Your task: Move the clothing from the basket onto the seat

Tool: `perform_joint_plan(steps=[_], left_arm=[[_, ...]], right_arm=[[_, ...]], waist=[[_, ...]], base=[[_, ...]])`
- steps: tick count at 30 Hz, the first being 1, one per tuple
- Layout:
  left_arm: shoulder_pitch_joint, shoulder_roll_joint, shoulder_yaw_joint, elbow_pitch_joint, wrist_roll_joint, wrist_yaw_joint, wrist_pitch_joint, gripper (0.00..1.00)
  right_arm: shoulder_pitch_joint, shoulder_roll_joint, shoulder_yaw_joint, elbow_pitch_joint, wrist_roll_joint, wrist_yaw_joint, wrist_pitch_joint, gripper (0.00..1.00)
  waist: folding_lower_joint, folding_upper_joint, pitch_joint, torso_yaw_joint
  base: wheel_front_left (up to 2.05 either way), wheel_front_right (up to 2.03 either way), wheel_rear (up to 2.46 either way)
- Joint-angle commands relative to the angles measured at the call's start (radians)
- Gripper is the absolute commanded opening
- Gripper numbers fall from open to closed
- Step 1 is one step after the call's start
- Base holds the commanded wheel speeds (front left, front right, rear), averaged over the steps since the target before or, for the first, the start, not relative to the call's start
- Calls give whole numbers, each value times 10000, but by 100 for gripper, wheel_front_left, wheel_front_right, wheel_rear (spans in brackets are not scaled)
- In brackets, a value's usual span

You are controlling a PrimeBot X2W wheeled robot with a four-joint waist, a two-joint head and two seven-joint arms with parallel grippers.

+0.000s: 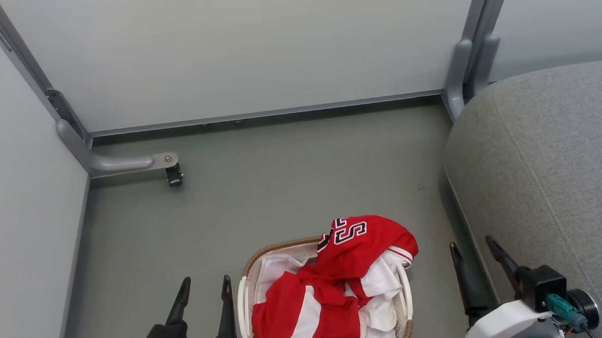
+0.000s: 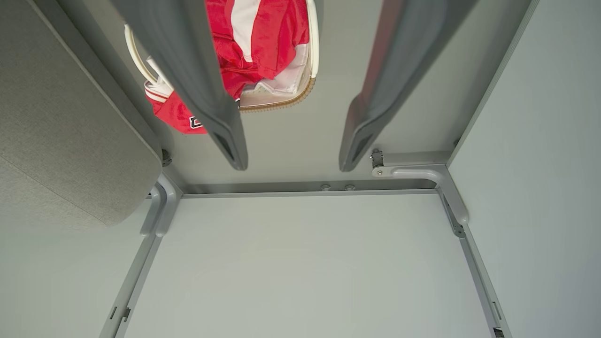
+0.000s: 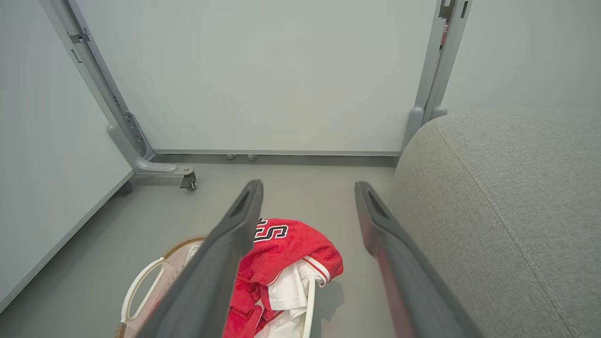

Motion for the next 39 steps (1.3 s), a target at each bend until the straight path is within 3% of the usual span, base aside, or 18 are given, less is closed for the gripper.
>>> perform_joint_plan(steps=[1, 11, 21, 33, 39], left_arm=[[15, 62, 8, -7, 1, 11, -38, 100], [-513, 59, -58, 4, 480, -157, -38, 100], [-2452, 93, -732, 800, 1743, -785, -26, 100], [-6009, 452, -1917, 3947, 2523, -1281, -24, 100], [-7314, 411, -1933, 5796, 2223, -1368, -26, 100]], right_arm=[[75, -59, -36, -53, -19, -3, -49, 100], [-437, -58, -368, -290, -117, -3, -48, 100], [-1488, -53, -661, -746, -27, -3, -37, 100], [-3204, -46, -668, -1953, 810, -5, -35, 100], [-3751, -41, -574, -2407, 1184, -5, -35, 100]], waist=[[0, 0, 25, 3], [0, 0, 920, -221], [0, 0, 2975, -786], [0, 0, 6039, -1972], [0, 0, 7180, -2507]], base=[[0, 0, 0], [0, 0, 0], [0, 0, 0], [0, 0, 0], [0, 0, 0]])
